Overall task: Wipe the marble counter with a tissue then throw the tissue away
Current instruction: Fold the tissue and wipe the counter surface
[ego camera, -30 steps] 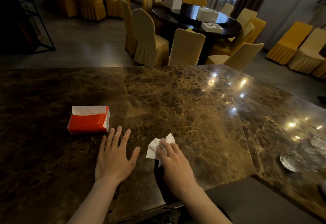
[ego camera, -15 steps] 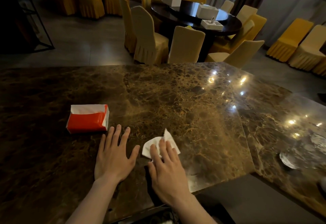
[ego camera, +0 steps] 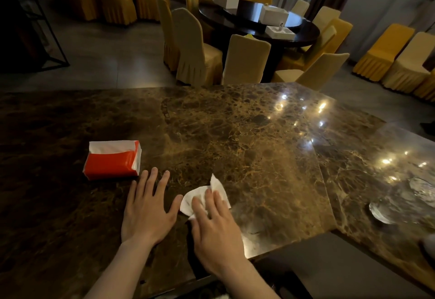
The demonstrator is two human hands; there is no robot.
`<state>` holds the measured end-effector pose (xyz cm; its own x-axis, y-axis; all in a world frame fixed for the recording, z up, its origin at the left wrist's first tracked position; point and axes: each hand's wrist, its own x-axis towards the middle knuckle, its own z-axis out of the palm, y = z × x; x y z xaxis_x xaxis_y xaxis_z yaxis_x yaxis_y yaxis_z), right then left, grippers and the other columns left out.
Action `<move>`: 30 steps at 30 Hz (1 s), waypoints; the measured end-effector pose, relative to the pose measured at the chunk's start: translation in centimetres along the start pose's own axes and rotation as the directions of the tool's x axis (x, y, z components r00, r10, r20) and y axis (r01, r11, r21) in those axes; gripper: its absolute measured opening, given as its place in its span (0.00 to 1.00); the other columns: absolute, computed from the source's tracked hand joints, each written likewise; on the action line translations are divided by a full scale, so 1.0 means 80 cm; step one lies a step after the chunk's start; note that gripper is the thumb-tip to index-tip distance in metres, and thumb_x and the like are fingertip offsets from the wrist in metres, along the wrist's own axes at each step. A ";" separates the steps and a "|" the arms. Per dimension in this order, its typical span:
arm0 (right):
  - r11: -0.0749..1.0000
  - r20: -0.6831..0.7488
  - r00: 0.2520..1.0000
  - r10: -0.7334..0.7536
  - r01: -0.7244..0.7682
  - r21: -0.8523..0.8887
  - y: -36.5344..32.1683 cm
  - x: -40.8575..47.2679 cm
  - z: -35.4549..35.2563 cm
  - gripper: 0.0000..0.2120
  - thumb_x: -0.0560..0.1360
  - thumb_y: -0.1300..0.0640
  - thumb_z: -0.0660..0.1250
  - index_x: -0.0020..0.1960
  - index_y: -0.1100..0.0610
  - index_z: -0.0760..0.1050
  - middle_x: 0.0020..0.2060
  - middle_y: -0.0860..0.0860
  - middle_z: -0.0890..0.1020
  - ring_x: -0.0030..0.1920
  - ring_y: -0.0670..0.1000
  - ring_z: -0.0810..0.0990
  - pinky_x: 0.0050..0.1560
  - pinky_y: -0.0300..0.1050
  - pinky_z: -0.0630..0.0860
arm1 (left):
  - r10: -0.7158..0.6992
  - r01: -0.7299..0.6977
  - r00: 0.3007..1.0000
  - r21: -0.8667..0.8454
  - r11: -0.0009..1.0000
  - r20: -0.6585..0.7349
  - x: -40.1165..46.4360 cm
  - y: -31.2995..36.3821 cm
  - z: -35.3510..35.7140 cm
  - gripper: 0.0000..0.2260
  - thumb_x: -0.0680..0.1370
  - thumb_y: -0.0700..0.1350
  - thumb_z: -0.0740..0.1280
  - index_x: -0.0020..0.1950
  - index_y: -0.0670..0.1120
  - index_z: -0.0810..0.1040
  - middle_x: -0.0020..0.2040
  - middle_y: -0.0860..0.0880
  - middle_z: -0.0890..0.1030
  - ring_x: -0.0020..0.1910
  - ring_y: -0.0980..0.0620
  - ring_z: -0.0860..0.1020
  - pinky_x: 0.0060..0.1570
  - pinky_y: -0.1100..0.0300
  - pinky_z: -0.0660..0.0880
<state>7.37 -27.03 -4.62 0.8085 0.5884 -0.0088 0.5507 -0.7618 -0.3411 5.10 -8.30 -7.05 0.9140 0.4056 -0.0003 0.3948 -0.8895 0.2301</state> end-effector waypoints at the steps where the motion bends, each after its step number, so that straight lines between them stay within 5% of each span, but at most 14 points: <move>1: 0.999 -0.007 0.999 -0.038 0.038 -0.018 0.003 -0.002 0.000 0.25 0.84 0.44 0.46 0.79 0.48 0.55 0.81 0.54 0.53 0.80 0.55 0.44 0.79 0.52 0.47 | -0.002 0.002 1.000 0.004 1.000 -0.002 -0.001 0.001 0.000 0.37 0.78 0.71 0.40 0.84 0.57 0.47 0.86 0.50 0.47 0.84 0.49 0.41 0.82 0.48 0.41; 10: 0.992 -0.103 0.992 0.078 -0.087 -0.093 0.052 0.027 -0.029 0.21 0.83 0.55 0.58 0.75 0.54 0.67 0.77 0.54 0.66 0.77 0.56 0.60 0.73 0.52 0.65 | -0.004 0.004 1.000 -0.032 0.999 -0.003 -0.002 0.000 0.000 0.35 0.80 0.70 0.44 0.85 0.57 0.47 0.86 0.51 0.46 0.84 0.51 0.40 0.83 0.48 0.41; 13: 0.998 -0.159 0.986 0.055 -0.055 0.002 0.052 0.028 -0.042 0.11 0.79 0.61 0.64 0.57 0.53 0.80 0.58 0.52 0.82 0.61 0.55 0.76 0.55 0.51 0.76 | -0.001 0.001 1.000 -0.040 0.999 -0.002 -0.001 -0.002 -0.001 0.35 0.80 0.70 0.44 0.85 0.58 0.47 0.86 0.51 0.46 0.84 0.51 0.40 0.83 0.48 0.41; 15: 0.970 -0.202 0.965 0.166 -0.123 0.209 0.066 0.035 -0.063 0.08 0.77 0.63 0.65 0.45 0.53 0.81 0.42 0.50 0.84 0.45 0.53 0.79 0.41 0.51 0.75 | 0.001 -0.001 1.000 -0.034 0.999 0.004 -0.001 -0.003 -0.001 0.35 0.80 0.70 0.44 0.84 0.58 0.46 0.86 0.51 0.46 0.84 0.51 0.39 0.82 0.48 0.40; 17: 0.832 -0.158 0.918 0.364 -0.244 0.499 0.079 0.048 -0.087 0.09 0.79 0.62 0.64 0.43 0.55 0.80 0.35 0.50 0.82 0.35 0.51 0.78 0.35 0.49 0.73 | 0.001 -0.001 1.000 -0.041 0.999 -0.002 -0.001 -0.003 0.000 0.35 0.80 0.70 0.44 0.84 0.58 0.47 0.86 0.51 0.46 0.84 0.51 0.39 0.82 0.48 0.40; 19: 0.579 -0.001 0.853 0.522 -0.354 0.734 0.089 0.062 -0.102 0.10 0.80 0.63 0.63 0.44 0.58 0.80 0.34 0.52 0.81 0.33 0.51 0.77 0.33 0.46 0.71 | 0.003 -0.003 1.000 -0.044 0.999 -0.005 -0.001 -0.003 0.000 0.34 0.80 0.70 0.44 0.84 0.58 0.47 0.86 0.51 0.46 0.84 0.51 0.39 0.83 0.48 0.41; 21: 0.257 0.228 0.799 0.556 -0.426 0.867 0.098 0.072 -0.109 0.09 0.80 0.65 0.62 0.48 0.61 0.81 0.37 0.57 0.82 0.34 0.53 0.80 0.31 0.45 0.74 | 0.002 -0.003 1.000 -0.036 0.999 -0.003 -0.001 -0.003 0.000 0.34 0.80 0.70 0.44 0.84 0.58 0.47 0.86 0.51 0.46 0.84 0.51 0.39 0.83 0.48 0.41; 22: 0.184 0.286 0.775 0.563 -0.456 0.871 0.103 0.074 -0.110 0.08 0.80 0.65 0.63 0.49 0.61 0.81 0.38 0.58 0.84 0.33 0.53 0.81 0.30 0.45 0.76 | 0.000 0.000 1.000 -0.037 0.999 -0.007 -0.002 -0.003 0.001 0.34 0.80 0.70 0.44 0.84 0.58 0.47 0.86 0.51 0.46 0.84 0.51 0.39 0.82 0.48 0.41; 23: 0.218 0.281 0.755 0.593 -0.486 0.846 0.109 0.075 -0.108 0.07 0.79 0.65 0.64 0.48 0.60 0.81 0.39 0.58 0.84 0.34 0.53 0.83 0.31 0.46 0.79 | -0.003 0.003 1.000 -0.039 0.999 -0.013 -0.002 -0.002 0.001 0.34 0.80 0.70 0.44 0.84 0.58 0.47 0.86 0.51 0.46 0.84 0.51 0.40 0.82 0.48 0.40; 26: 0.649 -0.089 0.727 0.680 -0.542 0.534 0.126 0.075 -0.095 0.06 0.76 0.62 0.67 0.44 0.53 0.81 0.41 0.53 0.84 0.44 0.55 0.82 0.47 0.54 0.81 | -0.005 0.004 1.000 -0.051 0.999 -0.018 -0.001 -0.002 0.001 0.34 0.81 0.70 0.45 0.84 0.58 0.48 0.86 0.51 0.47 0.84 0.51 0.39 0.82 0.48 0.40; 30: 0.866 -0.420 0.766 0.488 -0.361 0.346 0.122 0.072 -0.086 0.04 0.74 0.62 0.70 0.46 0.55 0.82 0.44 0.52 0.82 0.44 0.54 0.80 0.45 0.53 0.79 | -0.003 0.002 1.000 -0.046 0.999 -0.014 -0.001 -0.003 0.002 0.34 0.81 0.70 0.45 0.84 0.58 0.47 0.86 0.52 0.46 0.84 0.52 0.39 0.82 0.49 0.39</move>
<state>18.85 -32.97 -1.52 0.9745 -0.0347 0.2216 0.1127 -0.7785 -0.6175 4.94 -8.17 -7.28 0.9115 0.4110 0.0128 0.3921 -0.8781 0.2742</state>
